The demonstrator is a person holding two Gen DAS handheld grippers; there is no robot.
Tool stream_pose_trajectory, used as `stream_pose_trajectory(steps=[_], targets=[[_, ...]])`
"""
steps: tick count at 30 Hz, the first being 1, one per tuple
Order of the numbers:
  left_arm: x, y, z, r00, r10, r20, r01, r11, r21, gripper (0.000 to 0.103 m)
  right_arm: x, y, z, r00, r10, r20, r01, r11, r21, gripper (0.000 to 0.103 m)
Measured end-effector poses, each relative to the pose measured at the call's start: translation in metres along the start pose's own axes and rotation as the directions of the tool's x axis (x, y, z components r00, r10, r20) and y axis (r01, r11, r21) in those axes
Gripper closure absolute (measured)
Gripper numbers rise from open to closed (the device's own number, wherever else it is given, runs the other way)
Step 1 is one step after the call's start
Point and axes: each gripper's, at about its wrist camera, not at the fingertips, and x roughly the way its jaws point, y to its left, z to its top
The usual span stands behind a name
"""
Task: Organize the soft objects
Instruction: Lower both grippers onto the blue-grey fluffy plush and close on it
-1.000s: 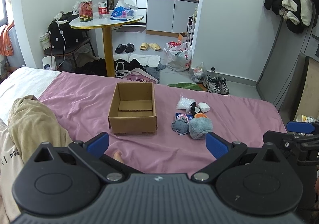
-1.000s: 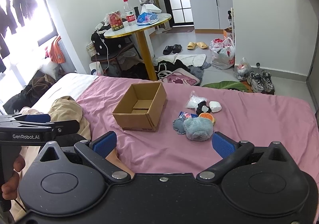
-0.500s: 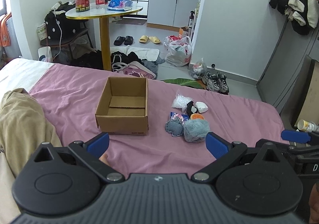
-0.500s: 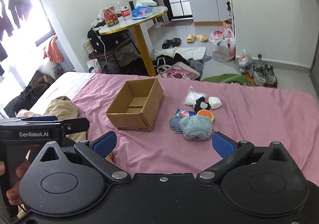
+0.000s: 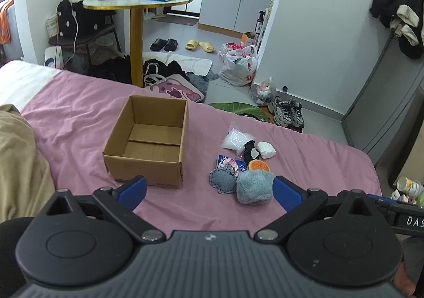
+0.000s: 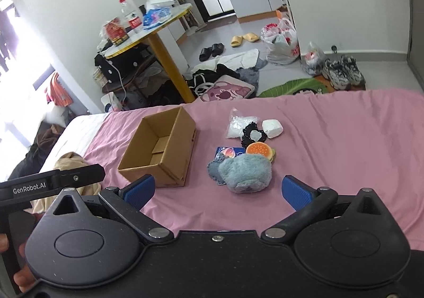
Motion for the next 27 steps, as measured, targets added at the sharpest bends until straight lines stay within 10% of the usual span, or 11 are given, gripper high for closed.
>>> stream_pose_trajectory(steps=[10,27], targets=[[0.05,-0.003,0.008,0.997,-0.019,-0.071,0.014,0.998,-0.069,0.009,0.045,-0.024,0.02,0.998,0.019,-0.056,-0.015,0.998,0.068,0.01],[0.148,-0.013,0.013,0.975,-0.06,-0.216,0.012,0.976,-0.218,0.055,0.132,-0.073,0.033,0.988,0.047,-0.15,-0.008,0.968,0.252,0.038]])
